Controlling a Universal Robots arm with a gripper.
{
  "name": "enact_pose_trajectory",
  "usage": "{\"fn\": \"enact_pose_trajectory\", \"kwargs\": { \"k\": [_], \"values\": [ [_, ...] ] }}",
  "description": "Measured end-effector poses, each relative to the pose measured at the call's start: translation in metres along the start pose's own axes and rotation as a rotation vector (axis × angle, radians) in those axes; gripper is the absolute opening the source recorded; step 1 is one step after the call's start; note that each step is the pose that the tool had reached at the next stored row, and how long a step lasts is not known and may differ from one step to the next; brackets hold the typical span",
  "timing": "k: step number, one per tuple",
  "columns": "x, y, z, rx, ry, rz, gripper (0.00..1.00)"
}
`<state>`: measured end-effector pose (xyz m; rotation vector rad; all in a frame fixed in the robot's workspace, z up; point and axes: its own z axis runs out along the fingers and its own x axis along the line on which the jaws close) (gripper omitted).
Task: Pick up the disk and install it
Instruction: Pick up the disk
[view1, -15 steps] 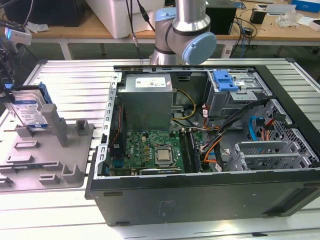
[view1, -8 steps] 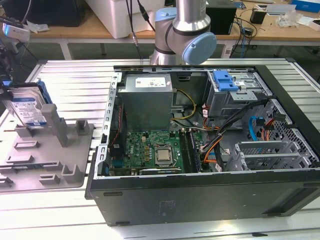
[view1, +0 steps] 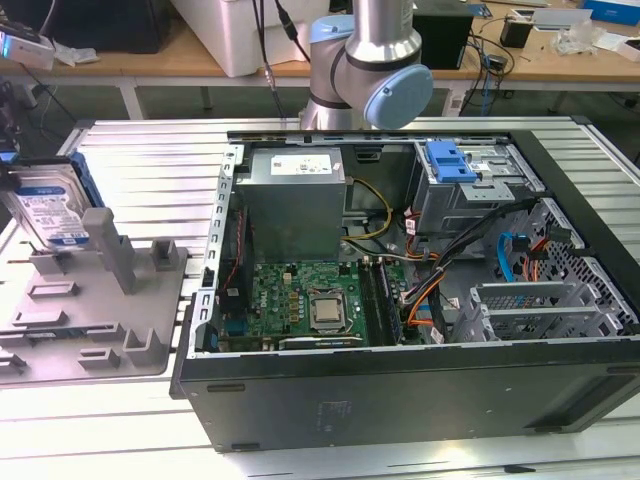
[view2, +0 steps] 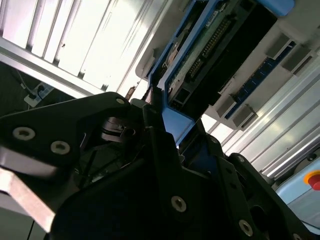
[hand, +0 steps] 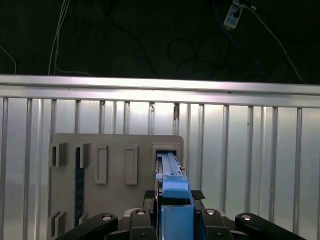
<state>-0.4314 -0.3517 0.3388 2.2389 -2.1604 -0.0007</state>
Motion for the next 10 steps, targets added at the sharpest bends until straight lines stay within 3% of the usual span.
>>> {"fn": "enact_pose_trajectory", "kwargs": {
  "k": [10],
  "values": [
    [0.0004, 0.0004, -0.0191, 0.0, 0.0007, 0.0, 0.37]
  ]
}}
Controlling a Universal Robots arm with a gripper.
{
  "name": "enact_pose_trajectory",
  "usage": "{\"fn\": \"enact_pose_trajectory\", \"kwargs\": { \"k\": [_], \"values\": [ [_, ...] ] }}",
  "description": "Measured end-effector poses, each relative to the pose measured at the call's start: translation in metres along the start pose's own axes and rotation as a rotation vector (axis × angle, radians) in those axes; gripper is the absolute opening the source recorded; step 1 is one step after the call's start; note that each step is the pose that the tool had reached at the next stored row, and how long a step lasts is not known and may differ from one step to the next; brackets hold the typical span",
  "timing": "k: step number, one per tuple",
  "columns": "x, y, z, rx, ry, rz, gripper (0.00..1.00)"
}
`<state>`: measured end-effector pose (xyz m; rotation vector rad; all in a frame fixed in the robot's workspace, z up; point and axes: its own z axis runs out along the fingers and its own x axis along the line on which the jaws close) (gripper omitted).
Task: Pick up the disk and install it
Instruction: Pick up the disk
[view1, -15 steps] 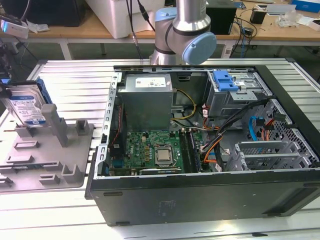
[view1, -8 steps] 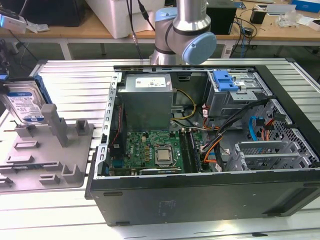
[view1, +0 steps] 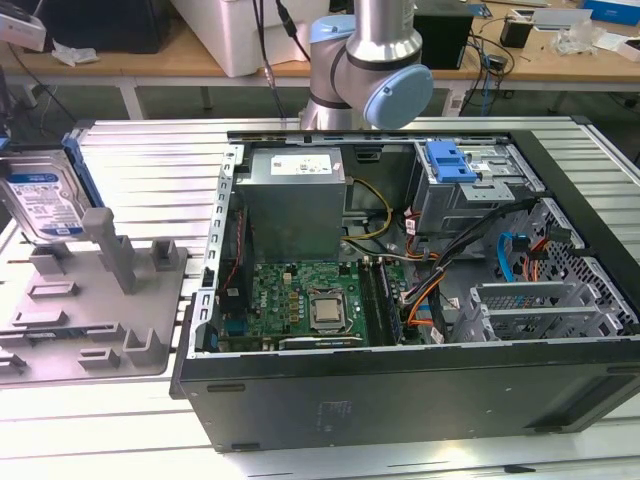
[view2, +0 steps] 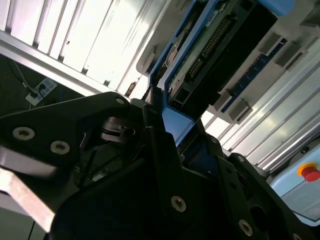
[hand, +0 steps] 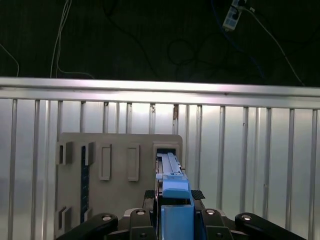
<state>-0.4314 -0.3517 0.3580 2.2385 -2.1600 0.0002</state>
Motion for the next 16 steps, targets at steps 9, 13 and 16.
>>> {"fn": "enact_pose_trajectory", "kwargs": {
  "k": [9, 13, 16],
  "values": [
    [0.0004, 0.0004, -0.0175, 0.0, 0.0002, 0.0, 0.37],
    [0.0005, 0.0006, -0.0258, 0.0, 0.0002, 0.0, 0.37],
    [0.0006, 0.0007, -0.0308, -0.0001, 0.0002, 0.0, 0.37]
  ]
}}
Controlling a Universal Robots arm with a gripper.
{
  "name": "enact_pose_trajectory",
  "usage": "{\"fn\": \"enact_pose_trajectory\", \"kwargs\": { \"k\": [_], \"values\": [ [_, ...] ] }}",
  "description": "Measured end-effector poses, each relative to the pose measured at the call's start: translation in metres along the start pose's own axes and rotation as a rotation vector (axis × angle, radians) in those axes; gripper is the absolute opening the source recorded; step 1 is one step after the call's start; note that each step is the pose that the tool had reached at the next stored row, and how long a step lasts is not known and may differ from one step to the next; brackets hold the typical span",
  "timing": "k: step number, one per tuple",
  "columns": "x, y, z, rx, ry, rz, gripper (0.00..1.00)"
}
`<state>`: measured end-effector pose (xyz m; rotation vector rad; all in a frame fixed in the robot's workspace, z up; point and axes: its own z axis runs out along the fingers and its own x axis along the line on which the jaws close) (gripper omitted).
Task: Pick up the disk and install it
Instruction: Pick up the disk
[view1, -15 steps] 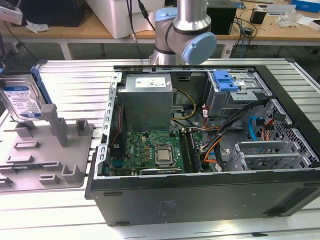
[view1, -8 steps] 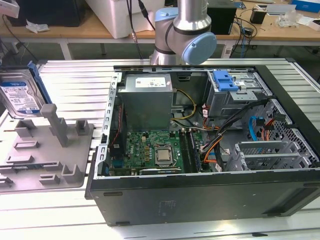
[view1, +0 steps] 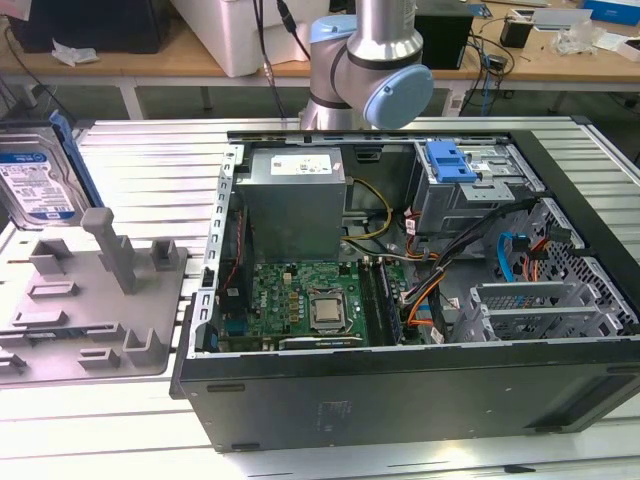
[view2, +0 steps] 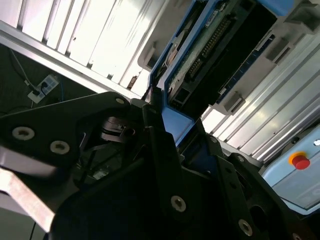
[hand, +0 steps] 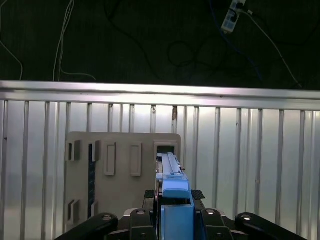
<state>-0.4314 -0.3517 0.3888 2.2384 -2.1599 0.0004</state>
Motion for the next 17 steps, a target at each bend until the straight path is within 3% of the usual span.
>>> {"fn": "enact_pose_trajectory", "kwargs": {
  "k": [17],
  "values": [
    [0.0007, 0.0007, -0.0316, 0.0001, 0.0001, 0.0, 0.37]
  ]
}}
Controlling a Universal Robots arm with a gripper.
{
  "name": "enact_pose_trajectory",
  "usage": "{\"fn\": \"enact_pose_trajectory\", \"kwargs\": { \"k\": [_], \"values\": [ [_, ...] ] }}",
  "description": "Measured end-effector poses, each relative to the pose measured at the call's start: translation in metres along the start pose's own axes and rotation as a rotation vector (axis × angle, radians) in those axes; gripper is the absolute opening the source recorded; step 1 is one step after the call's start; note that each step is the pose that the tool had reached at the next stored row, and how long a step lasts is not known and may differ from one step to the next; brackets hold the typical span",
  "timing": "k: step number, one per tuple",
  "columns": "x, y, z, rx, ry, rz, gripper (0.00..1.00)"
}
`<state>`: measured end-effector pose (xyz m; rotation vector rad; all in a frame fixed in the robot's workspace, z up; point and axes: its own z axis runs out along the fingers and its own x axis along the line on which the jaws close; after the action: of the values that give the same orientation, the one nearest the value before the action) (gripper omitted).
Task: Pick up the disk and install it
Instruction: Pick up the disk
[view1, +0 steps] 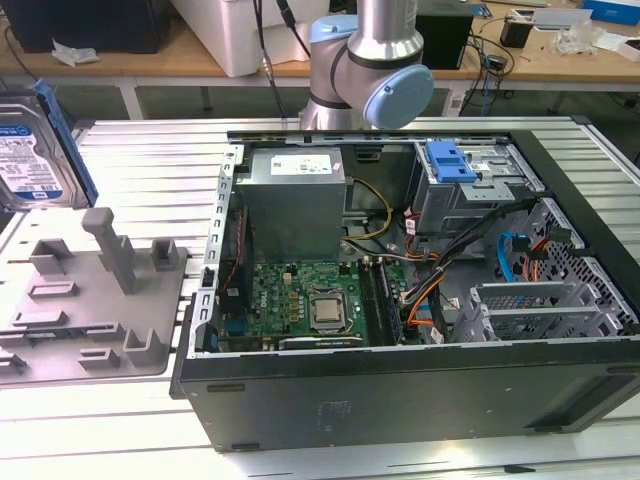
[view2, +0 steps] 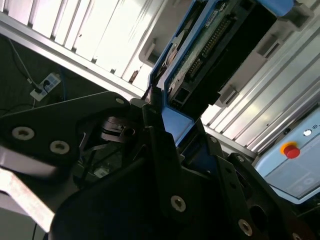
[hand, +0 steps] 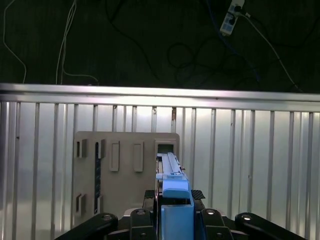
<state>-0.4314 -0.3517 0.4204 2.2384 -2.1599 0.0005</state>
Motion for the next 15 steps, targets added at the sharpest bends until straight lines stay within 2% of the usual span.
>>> {"fn": "enact_pose_trajectory", "kwargs": {
  "k": [8, 15],
  "values": [
    [0.0002, 0.0002, -0.0097, 0.0, 0.0001, 0.0, 0.37],
    [0.0005, 0.0005, -0.022, 0.0, 0.0002, 0.0, 0.37]
  ]
}}
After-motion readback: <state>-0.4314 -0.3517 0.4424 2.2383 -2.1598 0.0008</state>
